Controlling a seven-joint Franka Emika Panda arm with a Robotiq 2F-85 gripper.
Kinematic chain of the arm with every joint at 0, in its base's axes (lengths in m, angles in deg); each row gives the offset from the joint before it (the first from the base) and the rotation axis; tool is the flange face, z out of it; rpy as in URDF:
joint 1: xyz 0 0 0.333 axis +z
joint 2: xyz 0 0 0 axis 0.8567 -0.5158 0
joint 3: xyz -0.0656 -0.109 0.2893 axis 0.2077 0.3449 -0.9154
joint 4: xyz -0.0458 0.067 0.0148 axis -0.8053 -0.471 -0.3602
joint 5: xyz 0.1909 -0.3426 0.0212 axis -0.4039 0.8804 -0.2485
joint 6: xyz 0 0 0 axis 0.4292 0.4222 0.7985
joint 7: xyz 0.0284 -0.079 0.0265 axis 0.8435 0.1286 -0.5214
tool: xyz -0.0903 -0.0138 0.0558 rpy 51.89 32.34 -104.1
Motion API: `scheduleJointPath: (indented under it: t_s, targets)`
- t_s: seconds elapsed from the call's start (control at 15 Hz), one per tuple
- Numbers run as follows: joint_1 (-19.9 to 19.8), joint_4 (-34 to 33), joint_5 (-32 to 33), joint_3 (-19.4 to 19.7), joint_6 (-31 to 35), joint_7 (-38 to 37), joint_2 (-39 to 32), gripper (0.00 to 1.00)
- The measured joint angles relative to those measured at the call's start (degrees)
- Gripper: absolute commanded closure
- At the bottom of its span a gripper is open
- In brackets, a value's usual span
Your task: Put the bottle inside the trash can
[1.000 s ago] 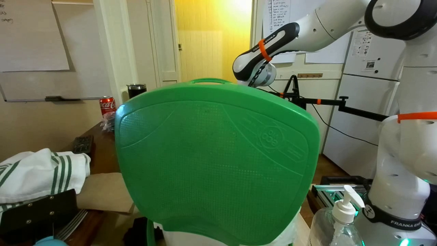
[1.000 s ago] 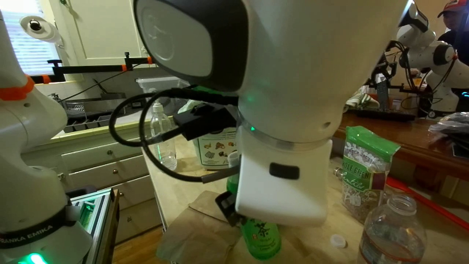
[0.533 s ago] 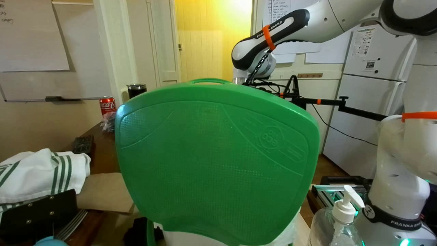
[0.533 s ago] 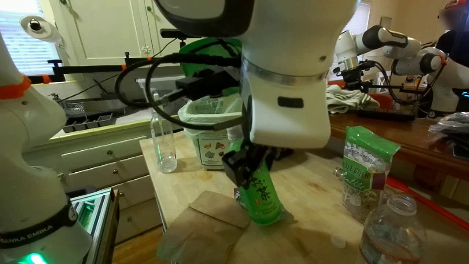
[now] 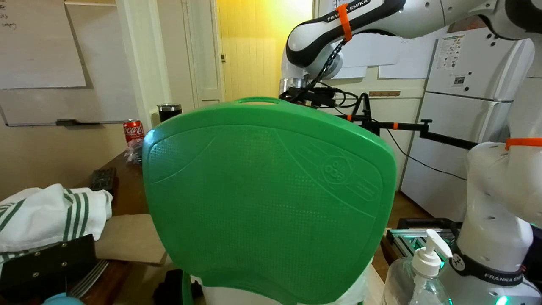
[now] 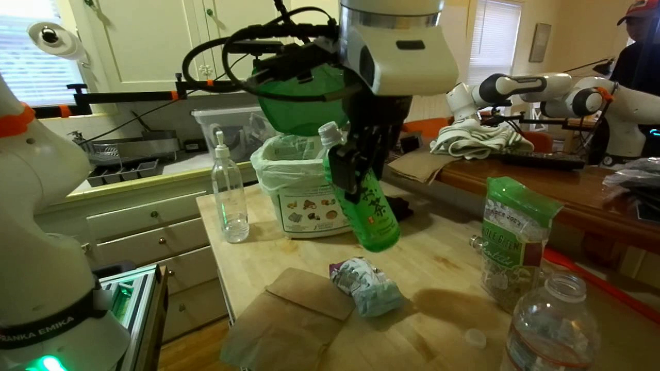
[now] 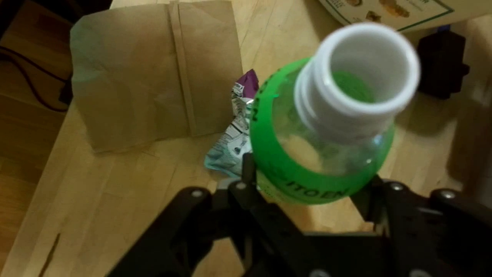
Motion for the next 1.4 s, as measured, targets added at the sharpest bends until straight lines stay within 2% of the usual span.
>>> scheduleJointPath:
  t_s: [0.67,1.4]
  targets:
    - [6.6,-4.0,0.0,-6.6,0.0,4.9,2.8,0.66]
    - [11.7,-5.6,0.1,-10.8,0.0,13.4,7.4,0.66]
